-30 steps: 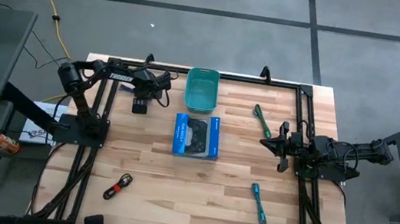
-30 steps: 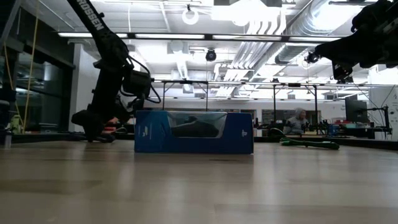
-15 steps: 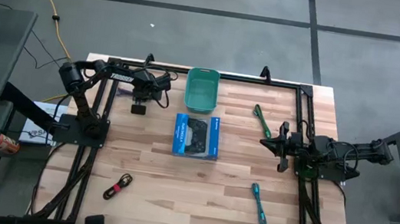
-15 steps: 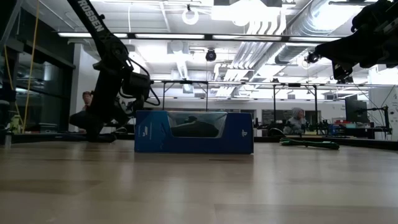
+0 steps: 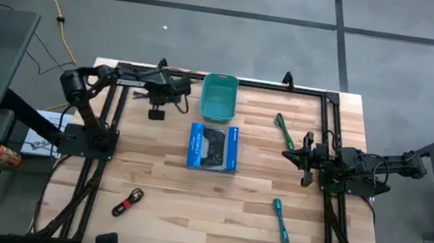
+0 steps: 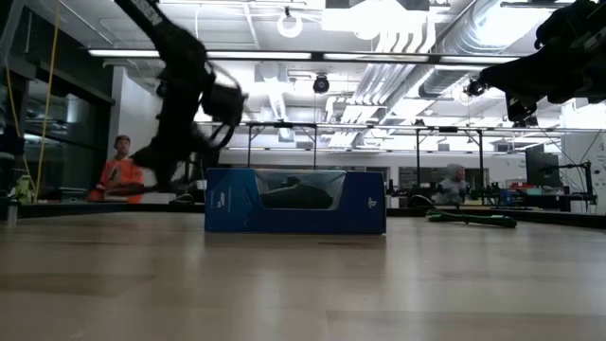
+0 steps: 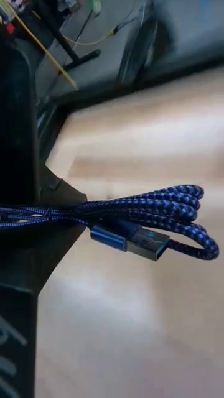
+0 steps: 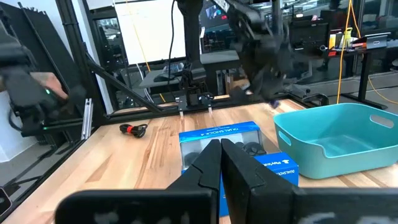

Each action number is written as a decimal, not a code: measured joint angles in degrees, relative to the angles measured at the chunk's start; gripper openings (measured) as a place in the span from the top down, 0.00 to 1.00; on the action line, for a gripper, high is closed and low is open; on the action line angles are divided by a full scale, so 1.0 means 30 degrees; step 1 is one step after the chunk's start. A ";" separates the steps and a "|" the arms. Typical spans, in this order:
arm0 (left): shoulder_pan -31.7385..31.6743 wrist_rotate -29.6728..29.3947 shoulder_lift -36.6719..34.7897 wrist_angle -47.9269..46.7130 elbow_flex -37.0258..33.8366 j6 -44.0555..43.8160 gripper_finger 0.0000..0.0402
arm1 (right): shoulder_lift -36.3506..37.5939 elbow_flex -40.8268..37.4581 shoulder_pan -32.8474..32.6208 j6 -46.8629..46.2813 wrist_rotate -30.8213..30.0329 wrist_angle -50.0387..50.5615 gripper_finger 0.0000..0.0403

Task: Pick and place USB-C Cables
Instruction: Put the violet charger cable into the light blue bin

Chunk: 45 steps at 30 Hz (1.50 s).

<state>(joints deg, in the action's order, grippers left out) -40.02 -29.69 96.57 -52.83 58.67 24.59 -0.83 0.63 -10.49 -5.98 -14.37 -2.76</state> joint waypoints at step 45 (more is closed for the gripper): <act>0.9644 0.8187 -1.2457 2.5563 -0.9529 -1.0489 1.00 | -0.0001 0.0000 -0.0003 0.0000 -0.0004 -0.0003 1.00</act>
<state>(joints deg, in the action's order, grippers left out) -11.09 -5.13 59.20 23.86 30.09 -6.87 -0.83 0.63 -10.50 -5.98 -14.38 -2.76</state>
